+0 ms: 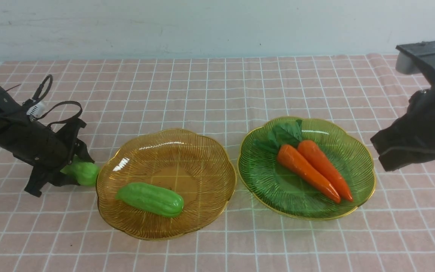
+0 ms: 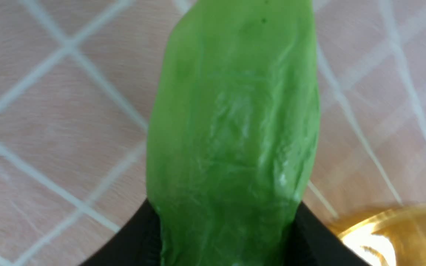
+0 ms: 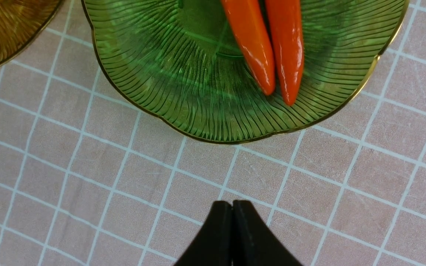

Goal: Put different types of vegetables on the plate.
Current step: 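Put the green cucumber next to the left plate into that plate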

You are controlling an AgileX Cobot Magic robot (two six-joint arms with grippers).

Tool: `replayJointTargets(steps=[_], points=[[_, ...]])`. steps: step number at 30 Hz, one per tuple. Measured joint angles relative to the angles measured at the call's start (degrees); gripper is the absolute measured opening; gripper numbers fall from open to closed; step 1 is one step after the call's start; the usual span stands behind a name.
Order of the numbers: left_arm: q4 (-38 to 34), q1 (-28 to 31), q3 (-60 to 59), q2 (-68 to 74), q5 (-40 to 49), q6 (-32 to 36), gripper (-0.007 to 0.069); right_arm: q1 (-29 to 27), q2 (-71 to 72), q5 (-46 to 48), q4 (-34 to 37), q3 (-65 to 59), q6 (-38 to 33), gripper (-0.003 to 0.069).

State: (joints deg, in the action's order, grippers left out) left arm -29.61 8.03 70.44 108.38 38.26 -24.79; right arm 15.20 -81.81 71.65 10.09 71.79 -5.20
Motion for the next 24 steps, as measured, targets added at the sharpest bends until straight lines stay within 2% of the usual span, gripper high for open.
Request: replayJointTargets(steps=[5, 10, 14, 18, 24], points=[[-4.2, -1.28, 6.56, -3.39, 12.03, 21.56, 0.0293, 0.0, 0.0, 0.0, 0.0, 0.0, 0.0, -0.0015], [-6.63, -6.34, 10.89, -3.94, 21.57, 32.99, 0.0293, 0.0, 0.39, 0.0, 0.0, 0.0, 0.0, -0.0015], [-5.2, -13.51, 11.85, -3.94, 21.22, 35.59, 0.0295, 0.0, 1.74, 0.0, 0.0, 0.0, -0.04, -0.0015], [-1.93, -17.88, 11.87, -3.7, 17.89, 35.71, 0.0303, 0.0, 4.47, 0.0, 0.0, 0.0, -0.04, -0.0015], [4.74, -23.49, 11.92, -2.74, 16.4, 35.35, 0.037, 0.0, 10.22, 0.05, 0.0, 0.0, -0.04, -0.0015]])
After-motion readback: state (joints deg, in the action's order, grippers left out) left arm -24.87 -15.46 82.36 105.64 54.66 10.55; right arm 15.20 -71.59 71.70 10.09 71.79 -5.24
